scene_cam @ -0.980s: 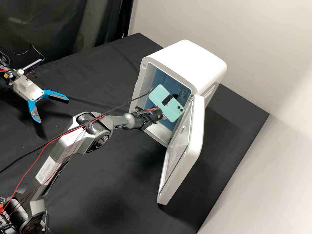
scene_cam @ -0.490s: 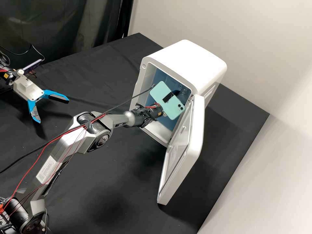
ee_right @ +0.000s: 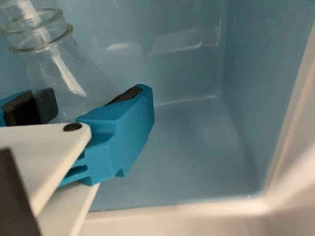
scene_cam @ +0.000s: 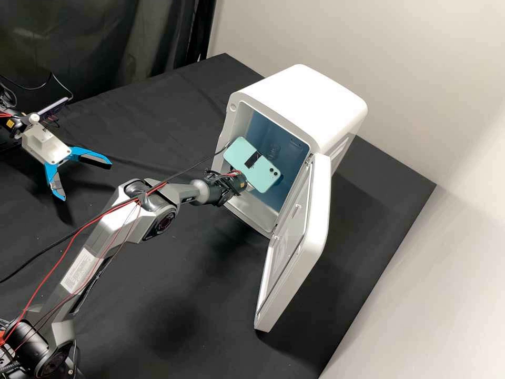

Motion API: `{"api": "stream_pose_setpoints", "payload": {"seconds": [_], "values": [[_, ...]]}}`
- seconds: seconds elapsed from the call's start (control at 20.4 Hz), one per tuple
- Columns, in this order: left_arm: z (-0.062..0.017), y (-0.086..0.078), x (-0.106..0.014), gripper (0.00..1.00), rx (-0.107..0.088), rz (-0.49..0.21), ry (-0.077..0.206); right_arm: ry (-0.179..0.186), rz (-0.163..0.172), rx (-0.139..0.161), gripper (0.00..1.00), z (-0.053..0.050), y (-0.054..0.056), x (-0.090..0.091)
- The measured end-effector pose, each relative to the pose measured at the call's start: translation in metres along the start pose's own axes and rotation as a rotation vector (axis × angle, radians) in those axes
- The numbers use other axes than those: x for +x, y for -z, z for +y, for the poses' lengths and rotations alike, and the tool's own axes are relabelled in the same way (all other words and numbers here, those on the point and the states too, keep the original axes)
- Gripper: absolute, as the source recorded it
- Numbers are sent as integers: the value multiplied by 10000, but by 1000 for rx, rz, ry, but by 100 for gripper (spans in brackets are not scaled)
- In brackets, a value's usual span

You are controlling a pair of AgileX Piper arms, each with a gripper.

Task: Place the flask in the incubator

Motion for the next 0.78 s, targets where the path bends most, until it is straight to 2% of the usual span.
{"api": "stream_pose_setpoints", "payload": {"seconds": [0.15,0.49,0.59,0.78], "values": [[1,-1,2,100,-1,1,-1,22,-11,-3,0,-86,-18,-8],[2,-9,8,100,-2,0,-2,27,-8,-5,0,-114,-4,-7],[2,-9,8,100,-2,0,-2,21,-12,-3,0,-99,-43,4],[1,-27,15,100,1,-10,1,-22,-16,5,0,5,-191,36]]}}
